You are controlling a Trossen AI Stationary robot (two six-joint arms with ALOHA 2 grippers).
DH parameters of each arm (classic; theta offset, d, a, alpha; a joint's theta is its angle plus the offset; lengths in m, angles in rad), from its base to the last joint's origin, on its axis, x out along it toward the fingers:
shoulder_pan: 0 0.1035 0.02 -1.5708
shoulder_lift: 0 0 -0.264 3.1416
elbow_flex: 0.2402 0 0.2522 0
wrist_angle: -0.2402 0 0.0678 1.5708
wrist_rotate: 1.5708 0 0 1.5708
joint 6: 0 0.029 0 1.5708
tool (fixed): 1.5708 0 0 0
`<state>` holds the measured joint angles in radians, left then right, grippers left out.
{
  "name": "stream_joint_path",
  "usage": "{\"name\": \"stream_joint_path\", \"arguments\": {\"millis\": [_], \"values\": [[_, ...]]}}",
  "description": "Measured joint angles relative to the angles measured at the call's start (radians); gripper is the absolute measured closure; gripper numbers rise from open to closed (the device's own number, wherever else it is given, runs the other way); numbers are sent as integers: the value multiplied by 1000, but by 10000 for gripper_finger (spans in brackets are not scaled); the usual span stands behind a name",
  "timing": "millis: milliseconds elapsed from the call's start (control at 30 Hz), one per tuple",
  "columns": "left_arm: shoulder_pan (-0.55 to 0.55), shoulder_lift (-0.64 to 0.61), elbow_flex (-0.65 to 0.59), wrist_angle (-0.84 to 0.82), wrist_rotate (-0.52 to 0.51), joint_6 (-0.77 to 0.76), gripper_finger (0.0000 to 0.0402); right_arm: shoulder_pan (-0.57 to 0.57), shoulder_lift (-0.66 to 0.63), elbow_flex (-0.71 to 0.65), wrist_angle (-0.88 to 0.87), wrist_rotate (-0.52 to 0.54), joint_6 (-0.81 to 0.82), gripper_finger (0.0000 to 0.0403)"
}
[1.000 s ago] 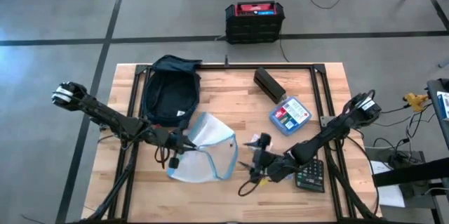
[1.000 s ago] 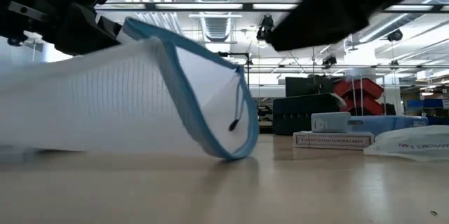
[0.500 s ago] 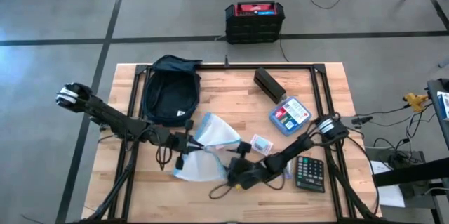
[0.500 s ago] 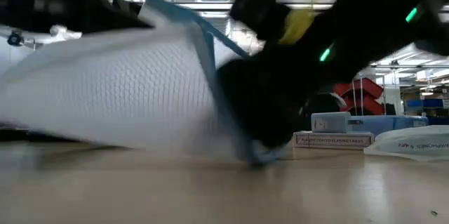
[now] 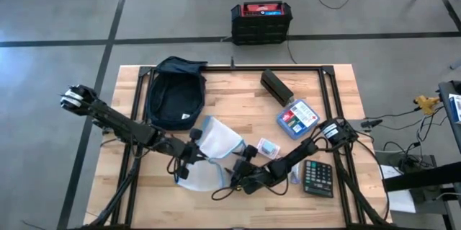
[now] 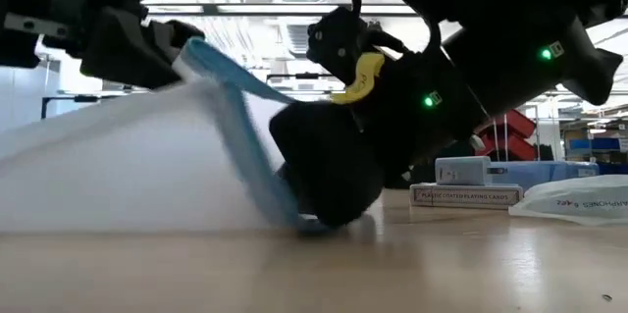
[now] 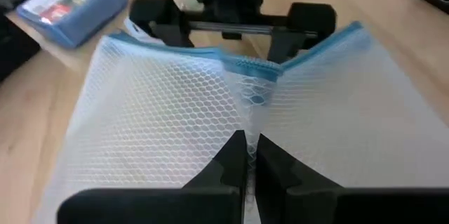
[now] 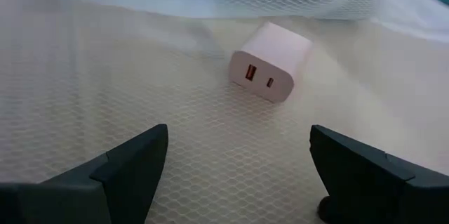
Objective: Unpack backpack
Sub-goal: Remove the pink charger adapter from the blue zip bag
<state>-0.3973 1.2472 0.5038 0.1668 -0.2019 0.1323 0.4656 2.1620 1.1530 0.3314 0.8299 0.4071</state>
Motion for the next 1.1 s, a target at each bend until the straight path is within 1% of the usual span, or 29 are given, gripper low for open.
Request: {"name": "stream_joint_path", "arguments": {"millis": [67,167,267,333,400,500,600,700,900,1000,1100], "values": [[1,-20,34,-29,-9,67,402,-3,0,0,3,0,-5,75],[2,-56,143,-66,-7,186,402,-10,0,0,8,0,-5,74],[2,-66,246,-174,19,212,402,-15,0,0,16,3,3,73],[2,-57,280,-249,21,206,402,-16,0,-1,20,9,-4,75],[2,-46,277,-298,14,170,402,-15,0,-1,23,8,-5,77],[2,-29,227,-297,-2,108,402,-14,0,-2,25,8,-6,76],[2,-16,168,-268,-19,35,402,-15,0,-8,25,-3,-6,71],[2,-15,118,-233,-41,-25,402,-16,0,-8,30,-42,-6,67],[2,-13,58,-137,-44,-63,402,-16,0,-5,135,-71,16,64],[2,-13,52,-134,-44,-64,402,-29,9,18,149,-66,41,64],[2,-14,52,-128,-43,-60,402,-46,47,59,138,-40,41,64]]}}
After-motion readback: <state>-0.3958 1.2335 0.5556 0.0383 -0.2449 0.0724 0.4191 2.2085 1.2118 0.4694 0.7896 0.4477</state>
